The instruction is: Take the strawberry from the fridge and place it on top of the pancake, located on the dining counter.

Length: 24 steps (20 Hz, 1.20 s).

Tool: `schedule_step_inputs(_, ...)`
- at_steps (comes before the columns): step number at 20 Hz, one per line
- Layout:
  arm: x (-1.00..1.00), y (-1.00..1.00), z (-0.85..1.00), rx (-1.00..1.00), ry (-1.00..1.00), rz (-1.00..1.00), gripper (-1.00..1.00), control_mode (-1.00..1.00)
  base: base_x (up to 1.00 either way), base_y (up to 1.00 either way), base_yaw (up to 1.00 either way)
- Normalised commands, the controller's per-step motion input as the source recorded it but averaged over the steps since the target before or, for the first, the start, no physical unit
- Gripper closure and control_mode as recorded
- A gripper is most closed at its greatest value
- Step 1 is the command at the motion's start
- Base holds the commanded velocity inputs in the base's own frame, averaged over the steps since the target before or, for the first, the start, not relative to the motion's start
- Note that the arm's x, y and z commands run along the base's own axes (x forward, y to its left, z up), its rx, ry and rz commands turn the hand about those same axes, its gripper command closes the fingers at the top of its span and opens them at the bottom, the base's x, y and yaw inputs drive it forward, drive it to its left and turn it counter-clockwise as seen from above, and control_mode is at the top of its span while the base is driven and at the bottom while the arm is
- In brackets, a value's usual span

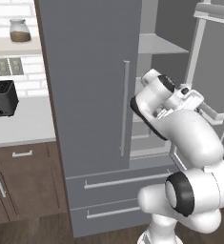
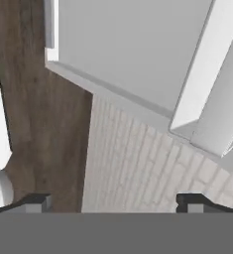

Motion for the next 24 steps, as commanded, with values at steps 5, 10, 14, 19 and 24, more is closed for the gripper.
schedule_step_inputs(5, 0.10, 0.53, 0.00, 0.33, -0.61, -0.03, -1.00, -1.00, 0.00, 0.00, 0.00)
schedule_step_inputs(10, 0.02, 0.39, 0.11, 0.22, -0.87, -0.05, -1.00, -1.00, 0.00, 0.00, 0.00)
schedule_step_inputs(14, 0.00, 0.42, 0.23, 0.16, -0.82, 0.02, -1.00, -1.00, 0.00, 0.00, 0.00)
schedule_step_inputs(19, 0.04, 0.47, 0.40, 0.03, -0.38, 0.19, -1.00, -1.00, 0.00, 0.00, 0.00)
schedule_step_inputs(24, 0.61, 0.42, 0.30, -0.02, -0.03, 0.33, -1.00, -1.00, 0.00, 0.00, 0.00)
